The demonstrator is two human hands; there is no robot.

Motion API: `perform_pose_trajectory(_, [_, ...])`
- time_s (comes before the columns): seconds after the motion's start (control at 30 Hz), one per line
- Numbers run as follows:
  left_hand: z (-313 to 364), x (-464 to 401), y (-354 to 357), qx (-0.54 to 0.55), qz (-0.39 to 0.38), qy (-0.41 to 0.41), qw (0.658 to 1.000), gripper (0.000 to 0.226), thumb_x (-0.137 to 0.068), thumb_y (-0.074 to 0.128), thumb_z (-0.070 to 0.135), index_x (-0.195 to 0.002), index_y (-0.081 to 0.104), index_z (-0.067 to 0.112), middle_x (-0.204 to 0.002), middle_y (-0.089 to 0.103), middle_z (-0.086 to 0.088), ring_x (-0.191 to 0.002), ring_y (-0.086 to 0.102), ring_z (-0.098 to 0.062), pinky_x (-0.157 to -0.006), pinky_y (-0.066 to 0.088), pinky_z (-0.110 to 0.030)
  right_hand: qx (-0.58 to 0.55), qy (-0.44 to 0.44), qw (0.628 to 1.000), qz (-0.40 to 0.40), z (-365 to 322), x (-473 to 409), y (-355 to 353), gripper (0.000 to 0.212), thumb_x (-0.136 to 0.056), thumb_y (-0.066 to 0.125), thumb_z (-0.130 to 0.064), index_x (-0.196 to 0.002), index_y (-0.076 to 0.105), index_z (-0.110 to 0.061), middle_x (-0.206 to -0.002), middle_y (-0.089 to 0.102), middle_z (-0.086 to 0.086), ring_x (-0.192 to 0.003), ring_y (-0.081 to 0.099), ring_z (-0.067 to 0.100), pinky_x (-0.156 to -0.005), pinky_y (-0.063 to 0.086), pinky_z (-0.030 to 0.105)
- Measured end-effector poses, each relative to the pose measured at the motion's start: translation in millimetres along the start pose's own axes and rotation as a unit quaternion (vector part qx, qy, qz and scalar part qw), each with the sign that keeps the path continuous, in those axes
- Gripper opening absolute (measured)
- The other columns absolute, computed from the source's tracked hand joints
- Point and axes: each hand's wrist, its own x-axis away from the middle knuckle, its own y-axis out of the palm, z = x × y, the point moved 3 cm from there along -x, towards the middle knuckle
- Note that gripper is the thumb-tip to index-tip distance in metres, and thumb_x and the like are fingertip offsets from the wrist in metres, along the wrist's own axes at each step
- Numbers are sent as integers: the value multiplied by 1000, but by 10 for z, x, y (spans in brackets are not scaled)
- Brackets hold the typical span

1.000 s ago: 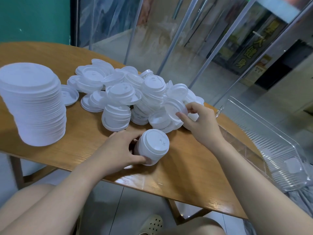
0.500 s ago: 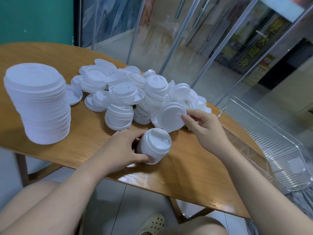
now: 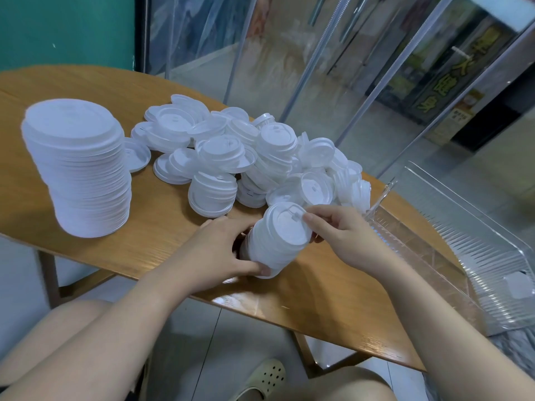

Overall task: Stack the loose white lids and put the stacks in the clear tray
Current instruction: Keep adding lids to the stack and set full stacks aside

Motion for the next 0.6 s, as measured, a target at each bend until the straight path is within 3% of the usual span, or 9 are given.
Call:
perform_pose_trajectory(0.1, [23,8,5,5,4,6,1000,88,-57,82,69,-137,49,56,-110,62,33,-108,54,-1,-99,48,-37,-11,0,1000,2,20,-4,62,17,-106,58,-22,-105,75,-22,-78,69,-4,-74,62,10,-75,52,26])
perform_pose_trajectory(0.27, [44,3,30,41,14,12,999,104,-55,85,73,-148,43,49,-134,58,27,-126,52,2,-106,50,-34,21,-10,1000,3,72,-16,140,17,-105,59,-25,-103,76,-25,-80,70,-3,-75,63,9,-76,52,37])
perform_pose_trajectory(0.33, [65,8,37,47,22,13,999,103,-56,85,72,-148,44,48,-135,57,28,-126,51,5,-106,50,-31,29,-8,999,13,83,-23,158,17,-106,59,-26,-103,76,-23,-80,70,-1,-73,62,8,-76,52,37])
perform_pose_trajectory(0.53, [88,-15,36,67,32,28,997,87,-65,84,68,-142,52,46,-130,60,30,-124,54,4,-105,50,-35,40,2,999,20,95,-1,174,21,-106,56,-27,-105,76,-19,-82,71,4,-70,60,4,-69,48,22])
perform_pose_trajectory(0.6, [98,-16,30,78,29,32,996,81,-68,86,63,-140,54,46,-128,62,30,-124,55,3,-102,52,-34,52,0,998,21,96,-3,180,23,-107,55,-28,-105,76,-20,-82,71,4,-70,60,7,-69,47,24])
